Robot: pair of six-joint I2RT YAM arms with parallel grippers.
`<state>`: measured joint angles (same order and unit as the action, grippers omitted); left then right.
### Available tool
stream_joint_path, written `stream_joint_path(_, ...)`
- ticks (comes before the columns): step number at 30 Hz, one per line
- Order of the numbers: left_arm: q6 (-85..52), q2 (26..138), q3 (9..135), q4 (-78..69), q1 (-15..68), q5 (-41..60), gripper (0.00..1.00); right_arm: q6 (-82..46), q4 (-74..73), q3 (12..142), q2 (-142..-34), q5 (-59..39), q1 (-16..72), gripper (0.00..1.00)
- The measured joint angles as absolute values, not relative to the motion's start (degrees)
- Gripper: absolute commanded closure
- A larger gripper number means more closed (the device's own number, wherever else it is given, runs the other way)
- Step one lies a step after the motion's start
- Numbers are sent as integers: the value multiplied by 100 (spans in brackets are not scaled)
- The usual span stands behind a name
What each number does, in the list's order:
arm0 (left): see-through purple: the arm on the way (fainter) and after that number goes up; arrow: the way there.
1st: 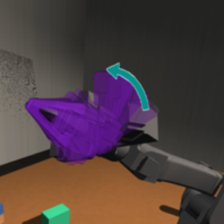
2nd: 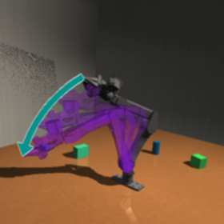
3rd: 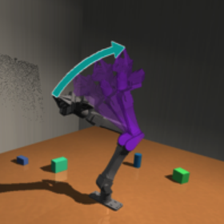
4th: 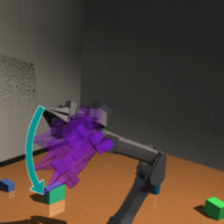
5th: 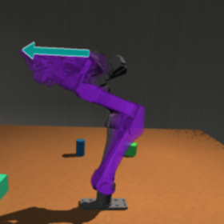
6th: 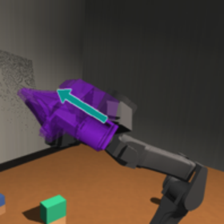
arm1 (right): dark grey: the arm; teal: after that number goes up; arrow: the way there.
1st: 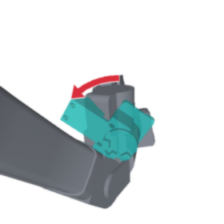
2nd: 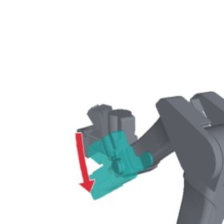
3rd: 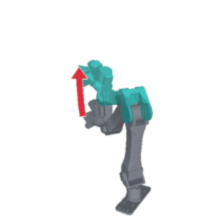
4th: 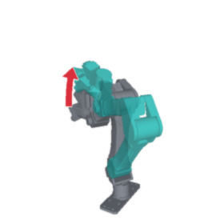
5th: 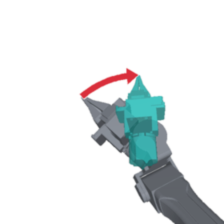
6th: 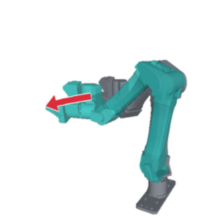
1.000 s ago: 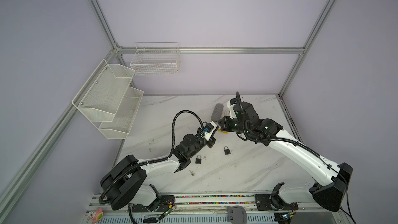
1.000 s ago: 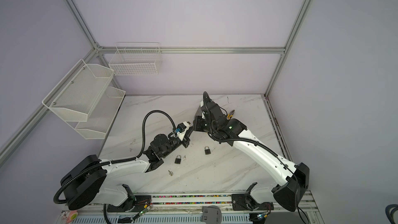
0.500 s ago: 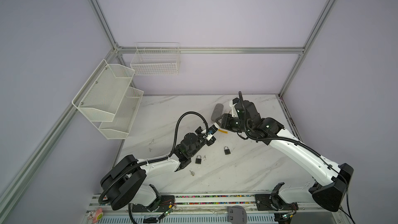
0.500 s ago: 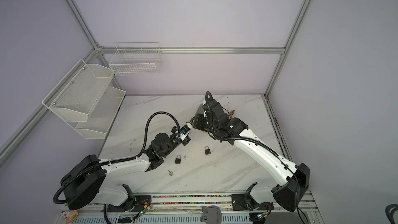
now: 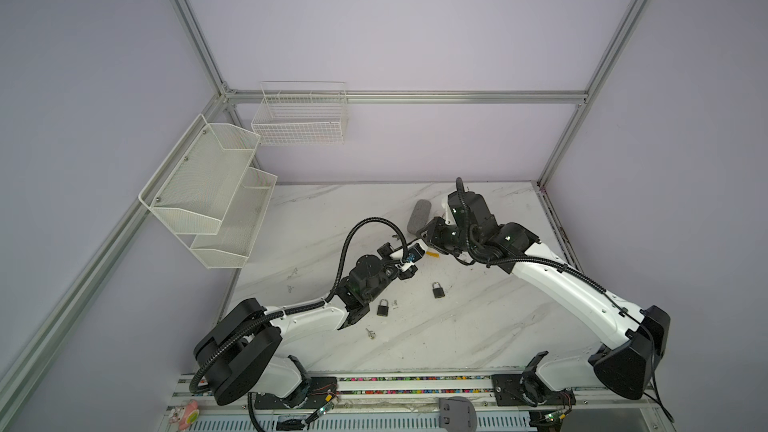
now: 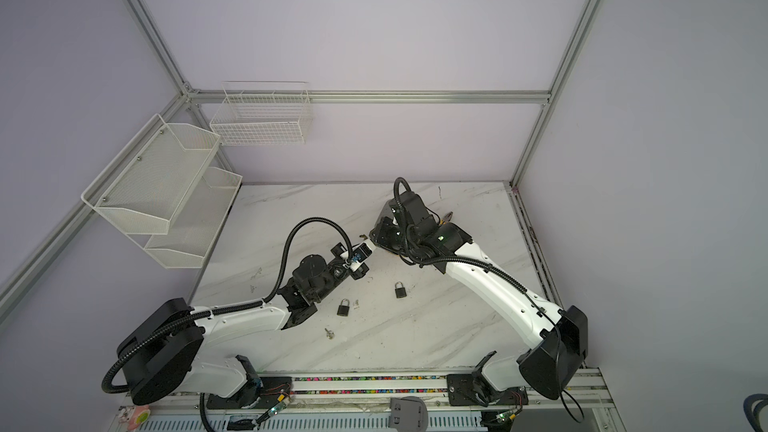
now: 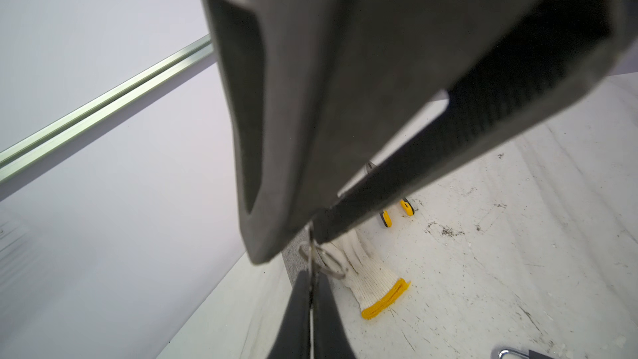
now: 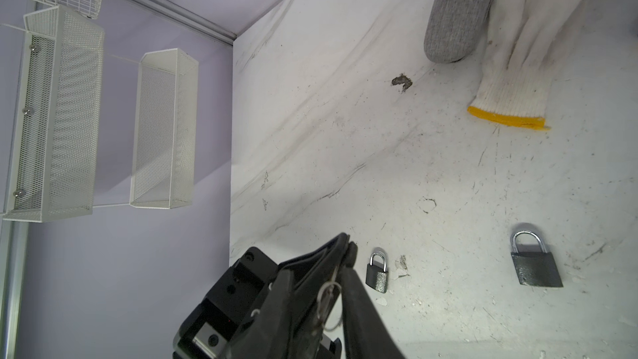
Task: Unlock with the key
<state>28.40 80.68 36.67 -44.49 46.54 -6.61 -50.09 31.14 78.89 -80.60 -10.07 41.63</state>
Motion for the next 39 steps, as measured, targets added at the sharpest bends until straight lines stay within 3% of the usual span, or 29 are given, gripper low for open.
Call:
stream_joint_path(21,3133,8326,3791,-4423,4641,-836,100,-5199,3105,7811,-8178,-1116,3988,99)
stream_joint_path(31,3129,8335,3820,-4453,4644,-980,99,-5371,3009,7808,-8173,-1131,3975,100)
stream_joint_path(33,3129,8335,3844,-4449,4652,-1024,80,-5395,2982,7808,-8169,-1155,3959,100)
stream_joint_path(37,3098,8335,3894,-4451,4652,-1107,60,-5465,2882,7808,-8130,-1304,3933,100)
stream_joint_path(39,3057,8335,3918,-4453,4652,-1133,54,-5492,2838,7808,-8119,-1404,3876,100)
